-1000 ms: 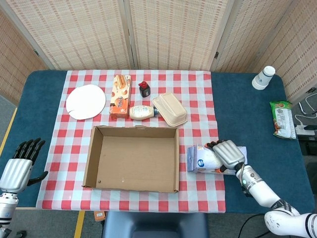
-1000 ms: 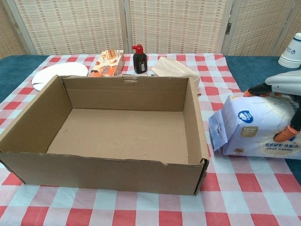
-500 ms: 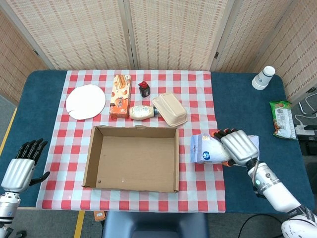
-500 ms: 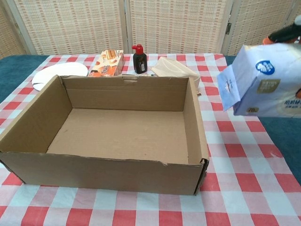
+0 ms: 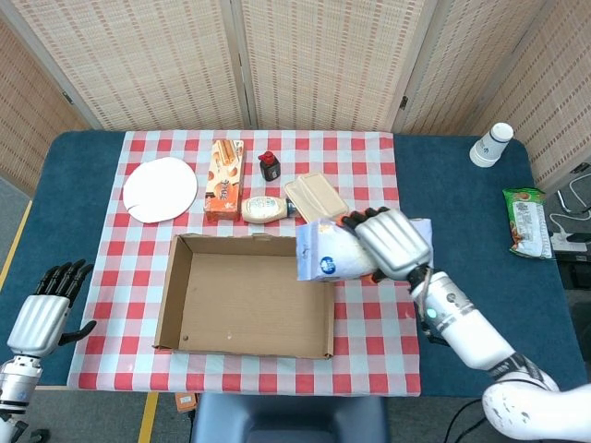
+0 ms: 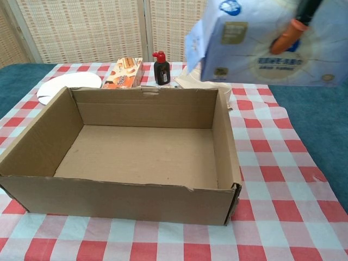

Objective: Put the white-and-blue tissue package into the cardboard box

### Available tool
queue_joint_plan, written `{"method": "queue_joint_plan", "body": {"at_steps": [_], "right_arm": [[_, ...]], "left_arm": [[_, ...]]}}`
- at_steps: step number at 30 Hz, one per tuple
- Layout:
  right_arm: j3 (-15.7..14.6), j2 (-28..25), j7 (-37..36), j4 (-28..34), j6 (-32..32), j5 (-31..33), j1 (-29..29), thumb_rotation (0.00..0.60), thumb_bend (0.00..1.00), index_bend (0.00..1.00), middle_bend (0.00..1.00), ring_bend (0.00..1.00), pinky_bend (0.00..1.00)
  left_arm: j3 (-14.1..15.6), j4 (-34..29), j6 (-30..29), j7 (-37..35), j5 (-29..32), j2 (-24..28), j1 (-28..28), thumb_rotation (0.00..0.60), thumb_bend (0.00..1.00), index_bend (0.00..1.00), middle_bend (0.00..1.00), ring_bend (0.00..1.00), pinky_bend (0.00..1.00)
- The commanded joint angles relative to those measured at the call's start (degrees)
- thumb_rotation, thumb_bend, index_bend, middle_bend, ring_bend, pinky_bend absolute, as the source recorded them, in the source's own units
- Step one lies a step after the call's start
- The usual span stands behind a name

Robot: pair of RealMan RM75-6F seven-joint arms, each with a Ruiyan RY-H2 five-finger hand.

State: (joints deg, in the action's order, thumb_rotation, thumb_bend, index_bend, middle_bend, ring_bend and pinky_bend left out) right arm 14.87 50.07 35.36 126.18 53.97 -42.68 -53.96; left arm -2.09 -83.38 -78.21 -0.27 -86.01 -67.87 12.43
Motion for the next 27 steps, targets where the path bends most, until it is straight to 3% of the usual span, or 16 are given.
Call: {"method": "queue_joint_plan", "body": {"at_steps": [1,11,19,27], "right_arm": [[2.53,8.42,6.95,-1.22,2.32,8.85,-9.65,0.6,0.0,0.41,0.34,0.31,0.49],[3.82,24.68,15.67,-7.69,9.84,23.57,-24.67,0.6,0.0,0.41,0.34,0.31,0.49],[0.29,33.65,16.76,-14.32,10.75,24.98,-27.59,0.6,0.0,0.39,0.34,0.31,0.49],[-0.98,38.09,15.11,-18.94,10.49,23.75,-27.32,0.6,0.0,0.38,0.34,0.31,0.49]], "left_arm": [[-0.21,0.16,-0.23,-0.56,0.12,0.06,-0.01,0.6,0.2,0.0,0.0,0.0,0.07],[-0.23,0.56,-0.53,-1.41,0.01,0.14,-0.08,0.6,0.2,0.0,0.0,0.0,0.07],[-0.26,0.95,-0.15,-2.58,0.1,0.21,0.12,0.6,0.2,0.0,0.0,0.0,0.07],[-0.5,1.1,-0.38,-4.1,0.33,0.61,0.02,0.6,0.2,0.0,0.0,0.0,0.07]]}}
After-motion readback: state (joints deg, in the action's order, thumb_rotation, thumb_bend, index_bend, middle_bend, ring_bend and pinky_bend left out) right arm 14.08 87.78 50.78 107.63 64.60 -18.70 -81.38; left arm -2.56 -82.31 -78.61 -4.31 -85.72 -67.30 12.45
